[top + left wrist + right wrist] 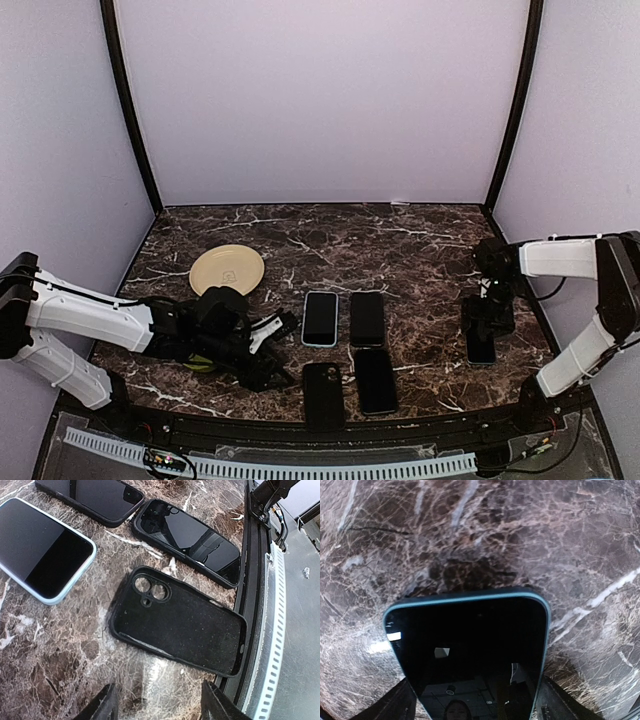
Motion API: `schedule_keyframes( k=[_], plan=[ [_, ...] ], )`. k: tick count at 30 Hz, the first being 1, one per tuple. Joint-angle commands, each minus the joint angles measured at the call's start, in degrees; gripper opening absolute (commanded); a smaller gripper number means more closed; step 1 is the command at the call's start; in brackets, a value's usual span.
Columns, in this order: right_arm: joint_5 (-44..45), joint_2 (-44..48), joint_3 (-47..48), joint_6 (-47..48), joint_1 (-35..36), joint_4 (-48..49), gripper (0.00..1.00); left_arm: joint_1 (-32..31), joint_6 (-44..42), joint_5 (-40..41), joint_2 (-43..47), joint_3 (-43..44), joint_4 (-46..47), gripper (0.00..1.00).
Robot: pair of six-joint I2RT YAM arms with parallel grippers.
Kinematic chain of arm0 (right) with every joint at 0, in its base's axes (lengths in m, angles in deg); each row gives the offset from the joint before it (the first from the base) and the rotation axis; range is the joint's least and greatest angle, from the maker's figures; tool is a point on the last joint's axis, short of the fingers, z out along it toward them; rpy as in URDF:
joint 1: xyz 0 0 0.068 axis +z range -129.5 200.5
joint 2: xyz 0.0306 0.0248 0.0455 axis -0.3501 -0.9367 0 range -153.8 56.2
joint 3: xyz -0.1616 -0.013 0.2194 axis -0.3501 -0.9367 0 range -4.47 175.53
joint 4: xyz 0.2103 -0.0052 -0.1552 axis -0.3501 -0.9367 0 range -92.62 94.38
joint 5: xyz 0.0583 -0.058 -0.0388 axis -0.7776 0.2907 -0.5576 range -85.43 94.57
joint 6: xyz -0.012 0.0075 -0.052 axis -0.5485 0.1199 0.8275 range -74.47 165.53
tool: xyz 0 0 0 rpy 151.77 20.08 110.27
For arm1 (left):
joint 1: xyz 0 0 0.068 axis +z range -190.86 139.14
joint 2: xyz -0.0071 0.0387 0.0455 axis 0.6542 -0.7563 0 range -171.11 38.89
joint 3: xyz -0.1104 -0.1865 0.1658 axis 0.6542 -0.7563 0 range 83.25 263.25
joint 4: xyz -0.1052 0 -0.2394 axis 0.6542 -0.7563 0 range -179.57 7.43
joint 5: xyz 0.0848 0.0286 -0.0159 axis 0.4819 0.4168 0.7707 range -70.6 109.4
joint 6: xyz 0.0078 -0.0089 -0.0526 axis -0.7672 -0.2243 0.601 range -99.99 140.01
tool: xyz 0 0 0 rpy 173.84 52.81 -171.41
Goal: Put the phone into the phone case
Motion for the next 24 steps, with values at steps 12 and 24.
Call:
schedule_keyframes(
  k=[12,24],
  plan=[
    [1.4,-3.8,0.8,-0.5,8.4,2.0,0.50,-4.6,-4.8,1.1,-2.9,1.1,-4.1,0.56],
    [3.3,6.2,2.2,-4.5,17.1,3.8,0.39,-13.9,-10.9,-5.5,-6.7,2.6,-4.7,0.35]
  ],
)
